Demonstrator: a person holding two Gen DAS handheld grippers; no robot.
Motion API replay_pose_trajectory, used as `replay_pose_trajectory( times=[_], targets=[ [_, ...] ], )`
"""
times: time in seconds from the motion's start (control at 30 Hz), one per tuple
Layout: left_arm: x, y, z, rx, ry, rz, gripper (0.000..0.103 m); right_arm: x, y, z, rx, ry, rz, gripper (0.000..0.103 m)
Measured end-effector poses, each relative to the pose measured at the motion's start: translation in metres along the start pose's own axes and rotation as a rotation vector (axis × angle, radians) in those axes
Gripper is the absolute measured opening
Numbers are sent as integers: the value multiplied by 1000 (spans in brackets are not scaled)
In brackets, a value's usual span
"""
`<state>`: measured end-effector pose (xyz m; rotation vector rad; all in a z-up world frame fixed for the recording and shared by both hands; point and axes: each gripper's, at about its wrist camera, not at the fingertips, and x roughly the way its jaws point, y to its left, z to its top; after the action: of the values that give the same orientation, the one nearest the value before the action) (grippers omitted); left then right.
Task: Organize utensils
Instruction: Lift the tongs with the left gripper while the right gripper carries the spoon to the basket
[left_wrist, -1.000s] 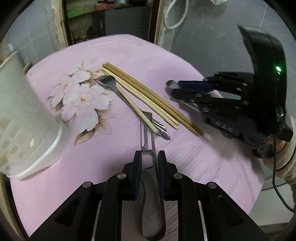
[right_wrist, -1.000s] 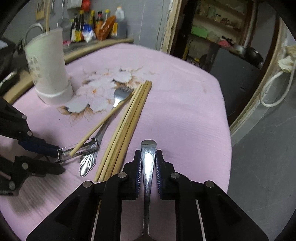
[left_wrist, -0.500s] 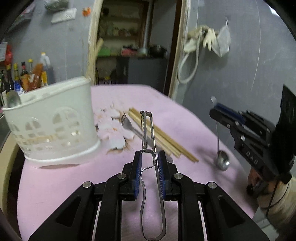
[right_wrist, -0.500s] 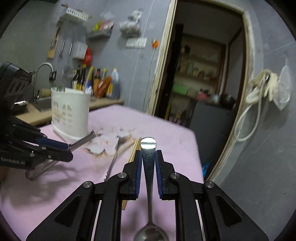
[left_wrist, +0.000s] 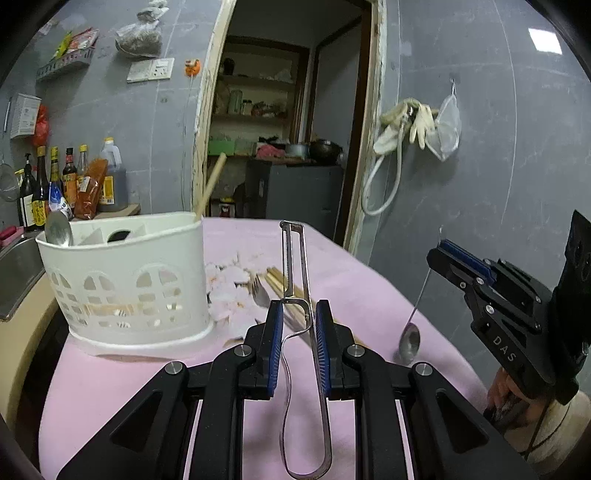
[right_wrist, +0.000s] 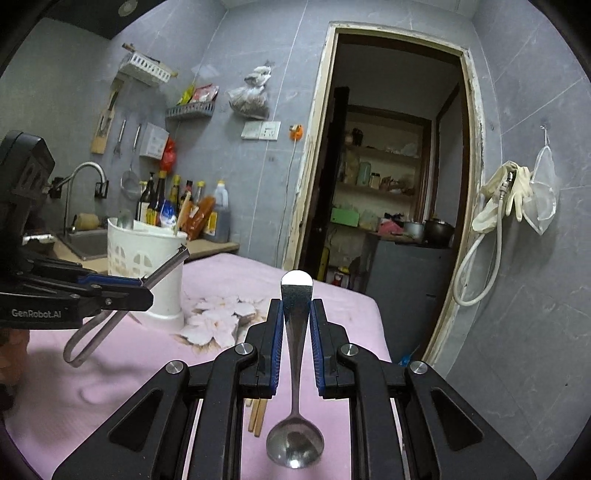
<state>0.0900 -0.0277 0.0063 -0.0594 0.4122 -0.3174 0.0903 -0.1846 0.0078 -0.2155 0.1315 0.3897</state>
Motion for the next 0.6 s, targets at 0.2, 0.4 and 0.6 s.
replay_pose_trajectory(
  times=[0.2, 0.4, 0.6],
  targets=[
    [-7, 11, 20, -26, -76, 20, 14, -1, 1, 20, 7, -66, 1, 11],
    [-15, 31, 43, -60, -149, 45, 14, 5, 5, 39, 16, -118, 21, 11],
    [-29, 63, 74, -68, -234, 79, 14, 13, 15, 67, 13, -165, 74, 11]
  ],
)
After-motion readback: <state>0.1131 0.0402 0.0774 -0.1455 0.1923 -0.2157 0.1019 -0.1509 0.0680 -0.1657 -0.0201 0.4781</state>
